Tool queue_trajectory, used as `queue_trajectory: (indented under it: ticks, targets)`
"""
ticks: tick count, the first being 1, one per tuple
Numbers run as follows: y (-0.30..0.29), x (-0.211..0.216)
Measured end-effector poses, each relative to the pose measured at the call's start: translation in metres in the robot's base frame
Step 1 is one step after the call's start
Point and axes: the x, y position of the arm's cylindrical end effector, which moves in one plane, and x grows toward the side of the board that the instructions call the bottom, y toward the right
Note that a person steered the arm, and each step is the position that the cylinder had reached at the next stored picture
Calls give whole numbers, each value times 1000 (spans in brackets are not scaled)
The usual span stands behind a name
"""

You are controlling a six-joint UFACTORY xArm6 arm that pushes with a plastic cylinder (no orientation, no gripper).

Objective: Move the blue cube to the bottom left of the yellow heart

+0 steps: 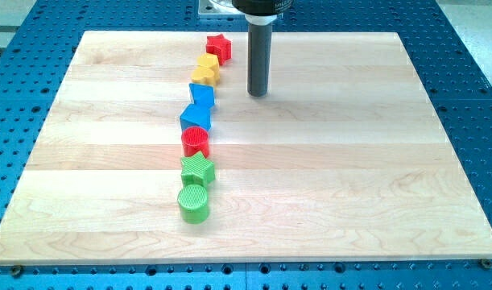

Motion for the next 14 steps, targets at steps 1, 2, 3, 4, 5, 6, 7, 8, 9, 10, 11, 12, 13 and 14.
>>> queue_trajectory:
  ticks: [1, 2, 3, 4, 5, 6, 7, 8, 9, 10, 11, 12, 13, 14]
  targets:
    - [20, 0]
    - [29, 0]
    - [32, 0]
    - [34, 0]
    - [36, 0]
    - [38, 0]
    - [38, 0]
    - [38, 0]
    - [39, 0]
    - [39, 28]
    - [34, 84]
    - [-18, 127]
    - [-47, 128]
    - [-63, 116]
